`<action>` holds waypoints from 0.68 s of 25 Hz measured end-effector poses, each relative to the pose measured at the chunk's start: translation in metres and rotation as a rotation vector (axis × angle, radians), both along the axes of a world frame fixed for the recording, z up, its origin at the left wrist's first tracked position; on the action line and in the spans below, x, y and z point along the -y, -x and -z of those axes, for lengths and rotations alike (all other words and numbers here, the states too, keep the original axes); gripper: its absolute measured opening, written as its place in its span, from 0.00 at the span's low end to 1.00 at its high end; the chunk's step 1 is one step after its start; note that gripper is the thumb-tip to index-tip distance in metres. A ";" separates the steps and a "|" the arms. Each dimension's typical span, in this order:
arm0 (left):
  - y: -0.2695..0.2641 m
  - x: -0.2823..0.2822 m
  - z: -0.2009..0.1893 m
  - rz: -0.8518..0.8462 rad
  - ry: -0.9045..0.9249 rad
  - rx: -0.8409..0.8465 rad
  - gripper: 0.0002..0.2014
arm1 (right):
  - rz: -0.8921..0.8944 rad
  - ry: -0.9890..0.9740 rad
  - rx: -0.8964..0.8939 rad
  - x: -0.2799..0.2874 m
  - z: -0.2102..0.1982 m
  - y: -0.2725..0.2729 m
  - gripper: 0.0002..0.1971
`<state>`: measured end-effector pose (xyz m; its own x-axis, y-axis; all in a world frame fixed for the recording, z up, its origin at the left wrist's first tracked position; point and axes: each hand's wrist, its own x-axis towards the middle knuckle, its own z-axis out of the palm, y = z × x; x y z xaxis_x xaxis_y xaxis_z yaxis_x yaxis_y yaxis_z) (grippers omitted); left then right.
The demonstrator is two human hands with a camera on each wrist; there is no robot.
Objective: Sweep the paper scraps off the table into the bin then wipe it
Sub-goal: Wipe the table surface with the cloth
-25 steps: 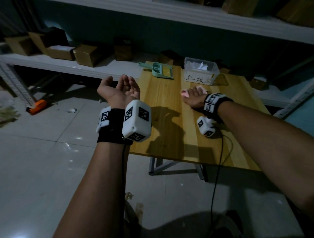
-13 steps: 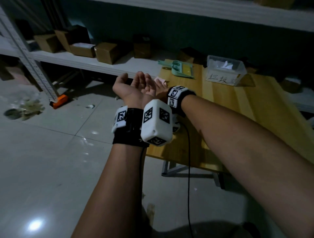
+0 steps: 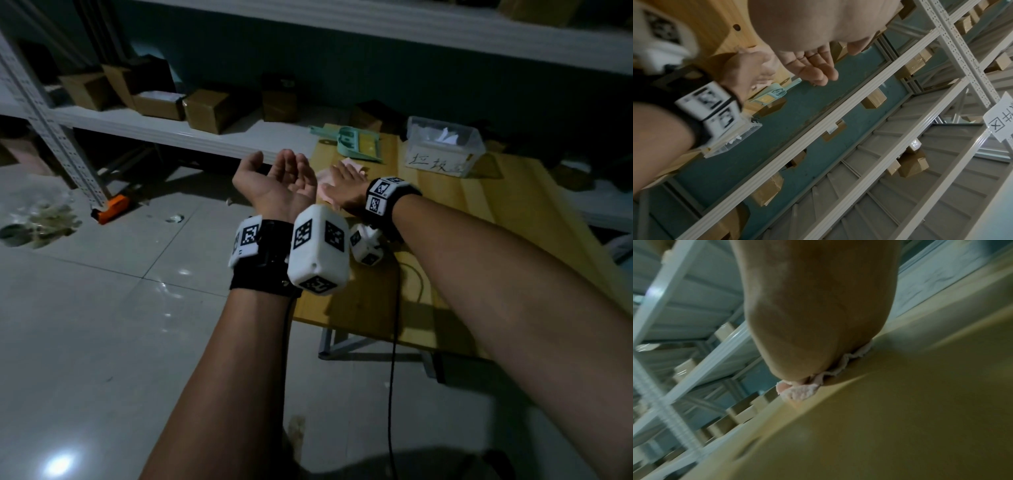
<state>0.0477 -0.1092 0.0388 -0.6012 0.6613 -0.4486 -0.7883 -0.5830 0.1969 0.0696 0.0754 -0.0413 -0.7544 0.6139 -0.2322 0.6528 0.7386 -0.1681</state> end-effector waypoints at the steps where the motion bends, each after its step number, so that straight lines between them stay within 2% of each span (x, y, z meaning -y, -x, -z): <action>1: -0.002 -0.001 0.000 -0.004 0.000 0.000 0.14 | 0.045 0.001 -0.009 -0.007 0.001 -0.008 0.35; 5: -0.010 -0.006 0.001 -0.006 0.004 0.003 0.13 | 0.129 -0.038 0.075 -0.026 -0.002 -0.053 0.35; 13: -0.020 -0.005 0.003 0.001 0.044 -0.010 0.13 | 0.295 -0.027 0.064 -0.062 -0.010 -0.163 0.33; 17: -0.018 -0.003 0.003 -0.003 0.042 -0.008 0.13 | 0.385 -0.013 0.067 -0.094 -0.003 -0.222 0.37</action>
